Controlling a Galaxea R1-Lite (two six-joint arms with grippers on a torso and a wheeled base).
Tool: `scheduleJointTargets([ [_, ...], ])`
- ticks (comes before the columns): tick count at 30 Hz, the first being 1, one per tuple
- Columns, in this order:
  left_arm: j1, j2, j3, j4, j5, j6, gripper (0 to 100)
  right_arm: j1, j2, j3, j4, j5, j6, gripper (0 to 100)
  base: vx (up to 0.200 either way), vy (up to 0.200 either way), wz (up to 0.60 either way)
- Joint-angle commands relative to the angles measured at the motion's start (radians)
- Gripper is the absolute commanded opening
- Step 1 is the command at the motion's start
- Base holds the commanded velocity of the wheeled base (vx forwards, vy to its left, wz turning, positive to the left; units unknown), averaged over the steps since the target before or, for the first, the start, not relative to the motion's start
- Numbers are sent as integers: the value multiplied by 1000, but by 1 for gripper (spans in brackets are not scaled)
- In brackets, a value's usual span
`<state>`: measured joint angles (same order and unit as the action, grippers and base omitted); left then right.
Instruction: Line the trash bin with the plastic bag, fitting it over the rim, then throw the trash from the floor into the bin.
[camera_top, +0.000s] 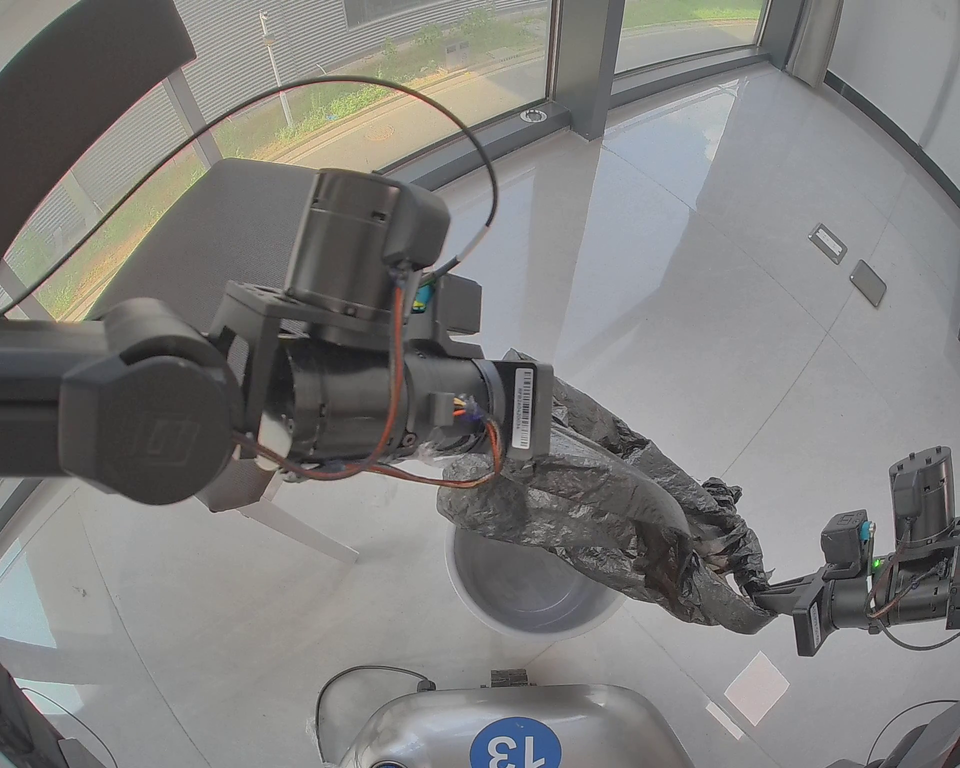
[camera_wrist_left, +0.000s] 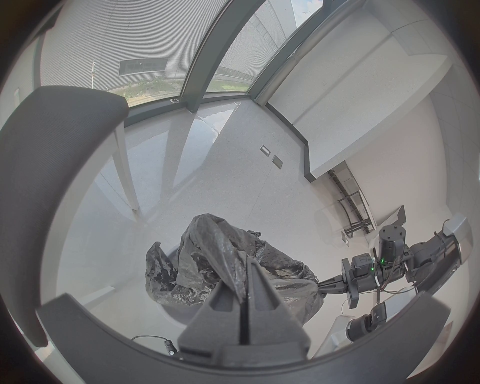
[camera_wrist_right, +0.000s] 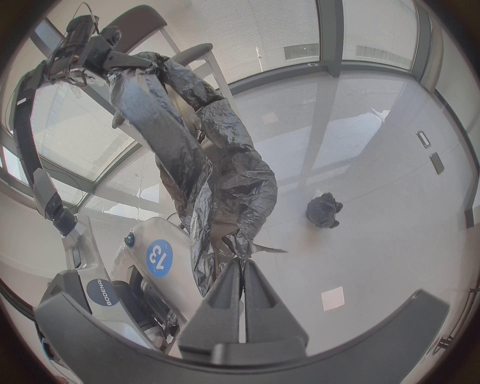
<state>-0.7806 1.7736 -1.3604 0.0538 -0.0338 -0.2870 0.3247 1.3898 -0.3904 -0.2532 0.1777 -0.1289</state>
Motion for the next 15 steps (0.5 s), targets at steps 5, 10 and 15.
scheduleJointTargets([
  [5,-12,167,-91,-22,-3,-50,0,-49,-60,70,5,0,-12,0,0,0,0],
  [10,-8,202,-109,-26,-1,-72,0,-47,-94,76,6,0,-15,0,0,0,0],
  [15,17,208,-100,-35,-3,-73,0,-44,-86,67,0,0,-21,0,0,0,0],
])
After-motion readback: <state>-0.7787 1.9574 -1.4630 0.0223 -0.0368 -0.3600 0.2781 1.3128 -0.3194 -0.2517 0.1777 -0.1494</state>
